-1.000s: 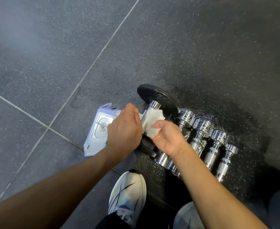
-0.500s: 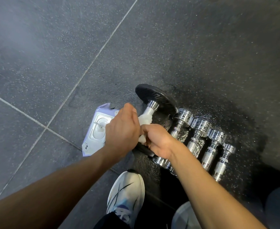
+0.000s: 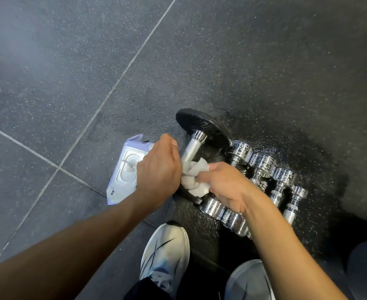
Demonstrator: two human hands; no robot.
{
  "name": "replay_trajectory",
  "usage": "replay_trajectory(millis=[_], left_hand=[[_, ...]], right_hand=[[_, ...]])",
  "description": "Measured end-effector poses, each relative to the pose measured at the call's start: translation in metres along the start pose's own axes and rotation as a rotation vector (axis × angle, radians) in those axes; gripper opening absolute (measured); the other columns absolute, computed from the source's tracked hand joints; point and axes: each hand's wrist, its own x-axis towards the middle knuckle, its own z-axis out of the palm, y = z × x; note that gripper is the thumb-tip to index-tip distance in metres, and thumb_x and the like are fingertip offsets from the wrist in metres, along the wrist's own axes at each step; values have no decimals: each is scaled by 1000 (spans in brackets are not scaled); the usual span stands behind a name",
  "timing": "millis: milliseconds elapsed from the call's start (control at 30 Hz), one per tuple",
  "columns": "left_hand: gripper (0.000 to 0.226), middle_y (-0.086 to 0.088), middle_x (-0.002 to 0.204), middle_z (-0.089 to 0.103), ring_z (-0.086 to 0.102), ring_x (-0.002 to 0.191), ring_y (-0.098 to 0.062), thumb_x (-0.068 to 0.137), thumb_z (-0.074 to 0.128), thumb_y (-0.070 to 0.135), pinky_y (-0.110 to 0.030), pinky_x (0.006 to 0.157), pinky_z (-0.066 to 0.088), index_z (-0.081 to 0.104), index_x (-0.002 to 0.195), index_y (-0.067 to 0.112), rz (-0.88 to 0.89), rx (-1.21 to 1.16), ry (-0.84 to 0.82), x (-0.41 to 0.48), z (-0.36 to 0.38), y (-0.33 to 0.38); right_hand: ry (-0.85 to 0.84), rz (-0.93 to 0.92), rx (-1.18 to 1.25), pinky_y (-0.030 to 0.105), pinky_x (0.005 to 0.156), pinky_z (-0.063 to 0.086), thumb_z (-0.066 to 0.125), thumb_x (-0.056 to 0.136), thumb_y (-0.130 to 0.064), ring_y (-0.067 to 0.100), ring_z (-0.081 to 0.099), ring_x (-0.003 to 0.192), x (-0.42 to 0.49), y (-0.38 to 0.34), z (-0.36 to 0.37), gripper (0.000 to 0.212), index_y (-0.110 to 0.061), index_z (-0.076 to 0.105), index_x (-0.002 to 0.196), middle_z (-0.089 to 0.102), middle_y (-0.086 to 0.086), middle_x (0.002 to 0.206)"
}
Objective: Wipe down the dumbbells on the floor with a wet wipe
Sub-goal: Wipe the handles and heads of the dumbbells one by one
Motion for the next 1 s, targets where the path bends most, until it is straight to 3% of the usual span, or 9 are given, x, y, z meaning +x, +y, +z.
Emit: replay_trajectory(millis=[100,267,400,533,633,733,867,933,1000], left_hand=[[24,8,72,51,49,66,-17,106,27,37,-38,67,30,37,88,25,3,-21,-4,0,1,-1],[24,6,75,53,53,73,-22,106,27,38,-40,67,35,37,89,24,54,-65,26,-1,3,-2],[26,2,76,54,52,75,-26,105,27,39,-43,66,37,37,88,22,87,-57,52,1,4,-4],[26,2,76,54,51,75,-26,106,27,38,-41,66,34,37,89,21,77,-59,54,1,4,-5],[25,3,76,54,52,74,-26,107,27,37,-42,66,36,37,89,22,82,-59,53,1,3,-4],[24,4,77,53,51,74,-26,107,26,38,-42,66,36,35,89,24,66,-50,37,0,3,-4],[24,6,75,50,48,73,-25,106,26,38,-39,67,32,34,88,24,52,-40,27,0,3,-3],[25,5,75,52,50,73,-26,107,26,38,-40,68,34,35,89,23,33,-52,19,1,3,-3],[25,6,75,52,51,73,-25,107,26,38,-40,68,35,35,89,23,29,-66,16,1,3,-4]], right_hand=[[68,-274,-310,34,76,53,56,91,1,19,66,82,0,-4,18,28,-16,78,91,75,-2,88],[372,-742,-1108,29,84,27,66,87,-3,22,38,106,22,-9,31,26,-22,75,103,58,-10,114],[13,-656,-1188,28,94,36,55,95,0,22,43,105,10,-31,31,30,-4,61,124,48,2,111],[-186,-550,-1344,24,100,34,51,91,7,20,41,119,2,-33,20,28,-10,62,111,49,0,113],[-177,-565,-1344,34,102,45,53,94,1,18,47,114,-3,-23,9,35,-14,66,123,59,-5,128],[-125,-521,-1416,44,92,51,51,95,-5,28,64,106,-4,-23,13,27,-12,66,116,64,3,122],[-55,-439,-1537,40,87,50,48,96,-10,35,66,107,2,-46,32,26,-10,60,119,70,14,115],[-101,-406,-1530,35,80,47,48,95,-10,35,67,103,6,-58,36,20,-7,63,107,71,14,103],[-203,-330,-1493,31,74,51,49,92,-11,33,71,85,11,-66,36,14,-10,58,81,64,5,71]])
